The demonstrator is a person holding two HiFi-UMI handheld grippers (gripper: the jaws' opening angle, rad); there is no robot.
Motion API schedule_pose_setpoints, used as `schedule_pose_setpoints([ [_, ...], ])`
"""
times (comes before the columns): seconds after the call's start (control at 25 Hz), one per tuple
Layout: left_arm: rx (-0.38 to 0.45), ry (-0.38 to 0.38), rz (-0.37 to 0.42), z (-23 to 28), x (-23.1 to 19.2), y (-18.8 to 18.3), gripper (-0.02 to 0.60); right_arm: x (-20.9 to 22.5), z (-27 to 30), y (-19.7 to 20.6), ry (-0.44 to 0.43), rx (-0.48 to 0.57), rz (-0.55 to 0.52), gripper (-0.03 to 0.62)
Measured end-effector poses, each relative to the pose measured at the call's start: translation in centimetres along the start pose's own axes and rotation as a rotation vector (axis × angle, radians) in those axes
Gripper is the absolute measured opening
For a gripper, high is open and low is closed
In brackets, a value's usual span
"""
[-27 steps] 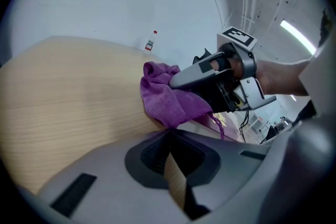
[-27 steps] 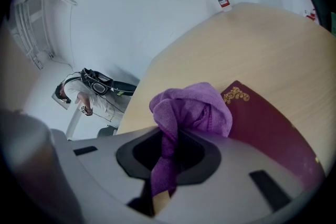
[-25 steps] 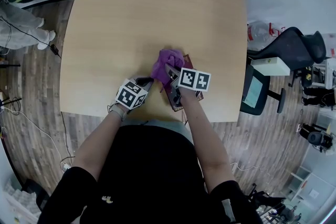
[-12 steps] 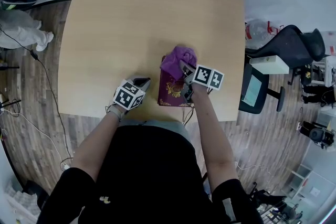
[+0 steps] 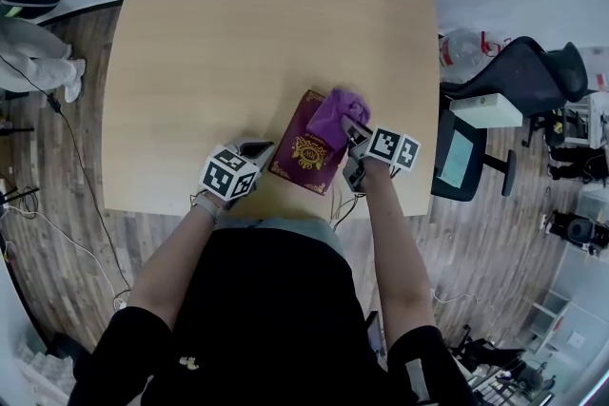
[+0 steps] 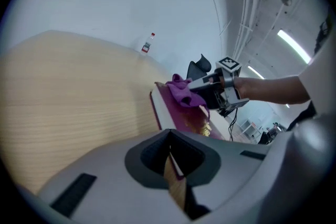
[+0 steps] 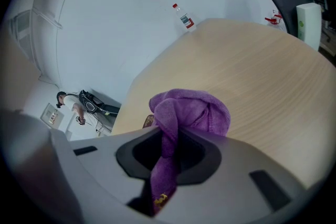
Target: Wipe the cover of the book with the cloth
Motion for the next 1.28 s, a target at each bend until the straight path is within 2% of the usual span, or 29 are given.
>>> schedule_pose_setpoints([
  [0.12,0.015,0.037,0.106,0.4,2.0,-2.3,0.018,0.6,-0.6,0.0,0.001,0.008,0.005,0.069],
  [0.2,-0.033,0.052,0.179,1.0,2.9,-2.5,0.018,0.9,-0.8,0.1,0.002,0.012,0.008,0.069],
  [0.28,-0.087,0.048,0.210,1.7,3.0,-2.1,0.018,1.2,-1.2,-0.1,0.006,0.017,0.011,0.069],
  [0.72,-0.051,0.036,0.180,2.2,3.0,-2.0,0.018,4.8,-4.0,0.4,0.032,0.037,0.044,0.069],
  [1.12,-0.028,-0.024,0.147,2.4,3.2,-2.0,0.018,4.7,-5.2,5.9,-0.024,-0.049,0.038,0.069],
  [1.28,-0.018,-0.060,0.126,2.3,3.0,-2.0,0.018,3.9,-5.6,8.8,-0.050,-0.117,0.012,0.069],
])
Point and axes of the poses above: the fingertips, and each gripper's own axes: z forward along the fingers, x to its right, y out of its underside, the point moved 2 cm from there along -z, backward along the fingers, and after that the axes turned 7 degrees about z, right-handed, at the moved point
